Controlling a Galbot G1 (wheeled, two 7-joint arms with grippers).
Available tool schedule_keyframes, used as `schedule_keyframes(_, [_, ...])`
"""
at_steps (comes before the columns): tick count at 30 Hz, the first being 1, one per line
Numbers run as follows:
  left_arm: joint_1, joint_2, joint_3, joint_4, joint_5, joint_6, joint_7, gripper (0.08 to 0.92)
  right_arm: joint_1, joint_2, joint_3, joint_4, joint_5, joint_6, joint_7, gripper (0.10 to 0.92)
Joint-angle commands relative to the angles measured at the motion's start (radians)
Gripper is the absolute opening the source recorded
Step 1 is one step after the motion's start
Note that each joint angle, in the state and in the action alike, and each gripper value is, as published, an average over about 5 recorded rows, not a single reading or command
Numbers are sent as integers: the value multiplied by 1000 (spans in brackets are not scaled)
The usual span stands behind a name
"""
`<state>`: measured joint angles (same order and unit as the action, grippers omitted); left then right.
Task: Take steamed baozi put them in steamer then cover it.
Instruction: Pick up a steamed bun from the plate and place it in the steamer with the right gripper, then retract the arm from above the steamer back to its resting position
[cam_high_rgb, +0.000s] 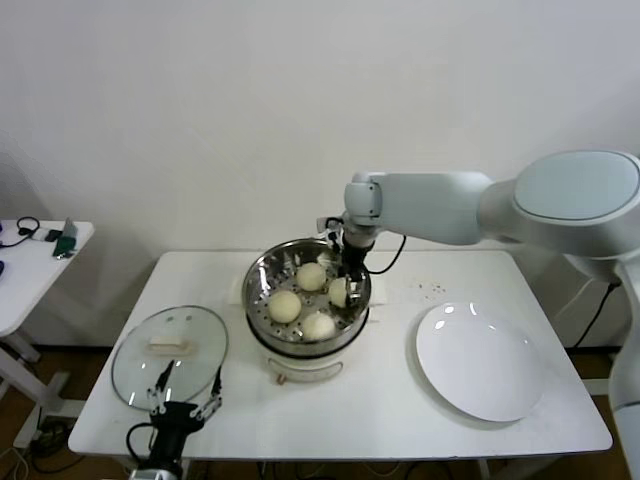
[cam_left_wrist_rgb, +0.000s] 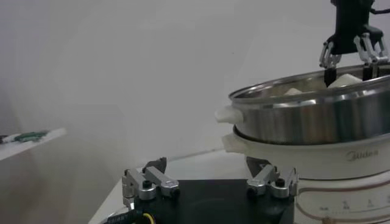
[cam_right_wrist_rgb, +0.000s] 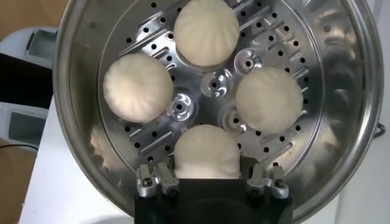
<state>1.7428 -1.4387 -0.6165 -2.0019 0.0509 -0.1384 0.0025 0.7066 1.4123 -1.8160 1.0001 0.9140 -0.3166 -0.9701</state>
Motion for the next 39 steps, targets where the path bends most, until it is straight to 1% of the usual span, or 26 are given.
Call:
schedule_keyframes(1, [-3,0,2,1,2,2,0,823,-11,-2,16,12,-11,-11,22,770])
schedule_keyframes(5, [-7,1,2,-1,3,4,0,823,10,-18,27,28,-9,-10,17,818])
schedule_keyframes(12, [-18,3,3,1,7,10,0,823,112,-92,55,93,36,1,-3,823])
schedule_keyframes(15, [-22,4,6,8,17,8,-2,823,154,-158,75,145,75,31,29,823])
schedule_keyframes(20, [-25,3,4,16,73,-13,-11,823,173,-329,143,260,80,172,206,823])
schedule_keyframes(22, [-25,3,4,13,85,-15,-14,823,161,-400,173,307,49,261,310,823])
schedule_keyframes(25, [-29,2,8,-4,92,-8,-19,823,109,-507,230,383,0,370,506,823])
schedule_keyframes(28, [-35,2,12,-26,103,0,-23,823,22,-616,305,480,-39,418,675,823])
schedule_keyframes(30, [-38,2,13,-37,111,4,-24,823,-62,-684,371,536,-69,437,757,823])
schedule_keyframes(34, [-34,4,17,-65,120,11,-26,823,-281,-800,581,600,-151,465,860,823])
schedule_keyframes(39, [-8,22,31,-128,127,27,-34,823,-626,-897,899,633,-264,481,912,823])
